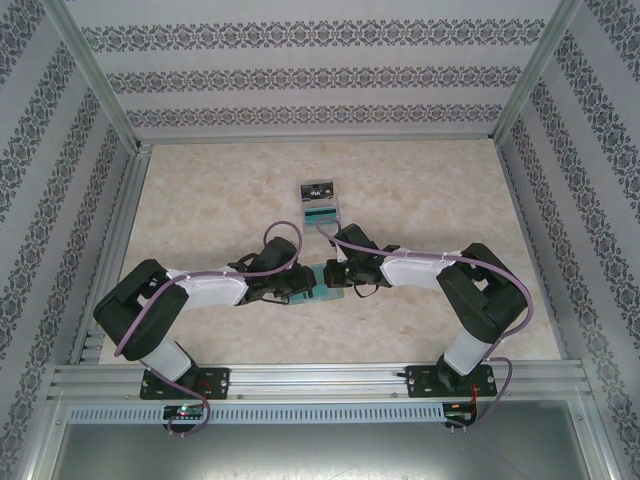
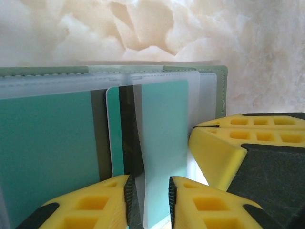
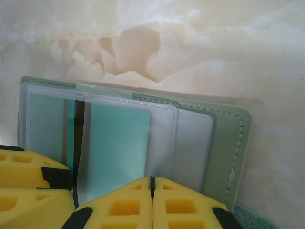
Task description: Take the credit cards out of the card holder
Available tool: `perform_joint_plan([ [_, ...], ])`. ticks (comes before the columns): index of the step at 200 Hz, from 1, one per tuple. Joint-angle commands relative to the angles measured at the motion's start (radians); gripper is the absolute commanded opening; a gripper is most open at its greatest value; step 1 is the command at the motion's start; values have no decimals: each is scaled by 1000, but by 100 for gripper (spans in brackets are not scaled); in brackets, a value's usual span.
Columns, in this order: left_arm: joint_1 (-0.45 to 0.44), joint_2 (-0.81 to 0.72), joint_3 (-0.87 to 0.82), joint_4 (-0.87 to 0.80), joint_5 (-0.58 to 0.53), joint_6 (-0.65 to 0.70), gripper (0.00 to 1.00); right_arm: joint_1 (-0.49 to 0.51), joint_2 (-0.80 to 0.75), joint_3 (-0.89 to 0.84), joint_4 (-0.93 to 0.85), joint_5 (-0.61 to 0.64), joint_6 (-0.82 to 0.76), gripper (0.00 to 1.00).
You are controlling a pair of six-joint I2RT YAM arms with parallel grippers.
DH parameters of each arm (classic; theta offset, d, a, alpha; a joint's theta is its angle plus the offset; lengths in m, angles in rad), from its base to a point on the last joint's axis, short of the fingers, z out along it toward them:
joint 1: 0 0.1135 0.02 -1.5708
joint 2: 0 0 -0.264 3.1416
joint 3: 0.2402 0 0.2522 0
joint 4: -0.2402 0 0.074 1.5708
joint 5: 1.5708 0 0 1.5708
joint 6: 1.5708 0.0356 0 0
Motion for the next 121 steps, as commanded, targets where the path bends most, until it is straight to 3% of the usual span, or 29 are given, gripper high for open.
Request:
perform_joint_plan([
  [1,-9,-29,-3,-20,-21,-10,31,14,24,-11,-37,32,-2,7],
  [48,-8,-103,-38,-26,-56,-2,32,13,29,-13,-32,30,0,7],
  [121,-7,-66,-47,-76,-91,-20,30,15,29,-12,-28,26,1,7],
])
